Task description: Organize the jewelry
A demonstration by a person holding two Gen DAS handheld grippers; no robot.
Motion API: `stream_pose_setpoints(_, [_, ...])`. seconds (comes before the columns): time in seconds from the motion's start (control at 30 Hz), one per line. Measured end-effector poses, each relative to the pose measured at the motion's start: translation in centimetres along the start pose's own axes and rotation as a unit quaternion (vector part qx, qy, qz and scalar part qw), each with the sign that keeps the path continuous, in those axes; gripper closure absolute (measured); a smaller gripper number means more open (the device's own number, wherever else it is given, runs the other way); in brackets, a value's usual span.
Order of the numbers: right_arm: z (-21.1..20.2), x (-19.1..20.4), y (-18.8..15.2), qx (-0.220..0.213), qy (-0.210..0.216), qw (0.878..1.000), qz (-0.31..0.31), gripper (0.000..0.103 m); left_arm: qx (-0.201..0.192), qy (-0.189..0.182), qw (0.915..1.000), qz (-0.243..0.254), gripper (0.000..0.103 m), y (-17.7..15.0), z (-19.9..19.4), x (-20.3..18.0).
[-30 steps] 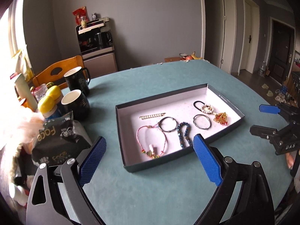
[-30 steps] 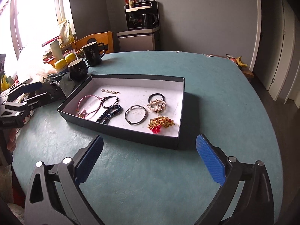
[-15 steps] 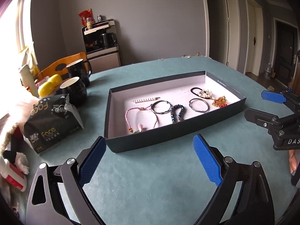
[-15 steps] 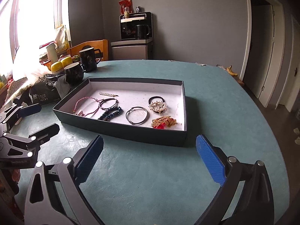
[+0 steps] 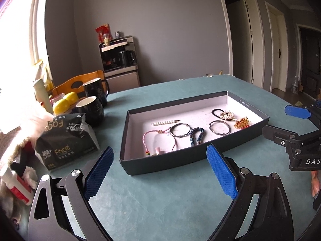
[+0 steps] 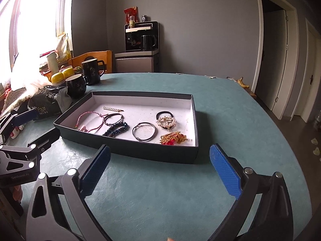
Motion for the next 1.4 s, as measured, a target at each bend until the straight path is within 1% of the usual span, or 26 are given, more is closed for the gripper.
stream_pose_setpoints(0.33, [-0.03, 0.08, -0.09, 0.003, -0.002, 1.0, 0.001, 0.005, 0.002, -0.005, 1.0, -0.005, 0.007, -0.06, 0.12, 0.2])
stream_pose_setpoints(0.73, [-0.05, 0.09, 0.06, 0.001, -0.001, 1.0, 0.0, 0.005, -0.005, -0.002, 1.0, -0.001, 0.006, 0.1, -0.17, 0.01])
stream_pose_setpoints(1.07, [0.0, 0.09, -0.02, 0.002, -0.001, 1.0, 0.0, 0.005, -0.001, -0.002, 1.0, -0.003, 0.006, 0.0, -0.04, 0.01])
stream_pose_setpoints(1.2, [0.03, 0.12, -0.04, 0.003, -0.001, 1.0, 0.0, 0.005, 0.002, 0.006, 1.0, -0.005, 0.005, -0.07, 0.1, 0.23])
stream_pose_setpoints(1.4, [0.01, 0.17, -0.04, 0.002, -0.002, 1.0, -0.001, 0.005, -0.002, 0.005, 1.0, -0.002, 0.005, 0.0, -0.02, 0.06])
Point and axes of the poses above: each gripper's, at about its wrist camera, not at the fingertips, and z roughly the way its jaws point, x to its left, y to its top, the point moved 9 cm from there along z, roughly the way its jaws point, and after that the axes turned 7 degrees about -y, right-handed, at the moved point
